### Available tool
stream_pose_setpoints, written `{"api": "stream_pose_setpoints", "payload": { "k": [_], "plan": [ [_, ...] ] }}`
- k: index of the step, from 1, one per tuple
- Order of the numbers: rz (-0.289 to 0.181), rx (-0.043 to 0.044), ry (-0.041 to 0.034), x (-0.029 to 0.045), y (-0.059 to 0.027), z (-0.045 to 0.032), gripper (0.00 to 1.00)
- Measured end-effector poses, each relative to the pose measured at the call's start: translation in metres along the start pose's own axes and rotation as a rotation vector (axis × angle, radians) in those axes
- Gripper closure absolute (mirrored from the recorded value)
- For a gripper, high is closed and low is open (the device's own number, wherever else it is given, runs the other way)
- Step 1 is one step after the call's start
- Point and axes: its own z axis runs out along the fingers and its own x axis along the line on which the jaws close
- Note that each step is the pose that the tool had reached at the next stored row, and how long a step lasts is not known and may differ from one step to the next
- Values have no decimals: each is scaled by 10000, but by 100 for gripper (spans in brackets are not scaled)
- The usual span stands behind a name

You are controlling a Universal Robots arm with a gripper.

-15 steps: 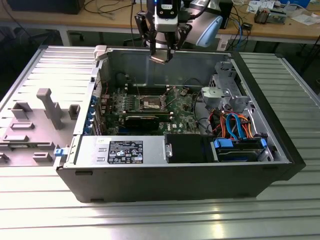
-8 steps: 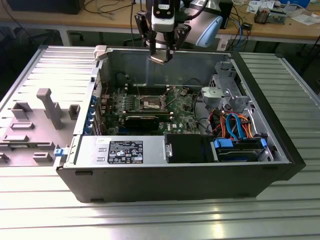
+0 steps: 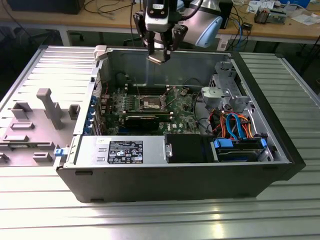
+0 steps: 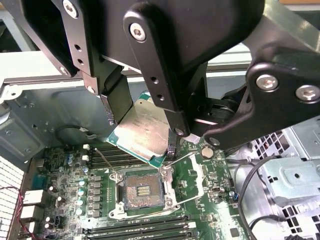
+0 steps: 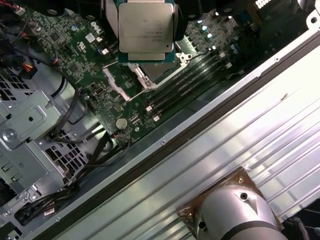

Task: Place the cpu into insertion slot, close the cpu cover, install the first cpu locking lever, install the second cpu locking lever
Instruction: 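Place the cpu into insertion slot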

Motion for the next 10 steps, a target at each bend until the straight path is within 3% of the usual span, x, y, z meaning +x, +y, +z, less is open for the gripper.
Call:
{"api": "stream_pose_setpoints", "payload": {
  "k": [6, 10],
  "plan": [
    [697, -13, -62, 1, -2, 3, 47],
    [894, -17, -80, 1, -2, 4, 47]
  ]
}}
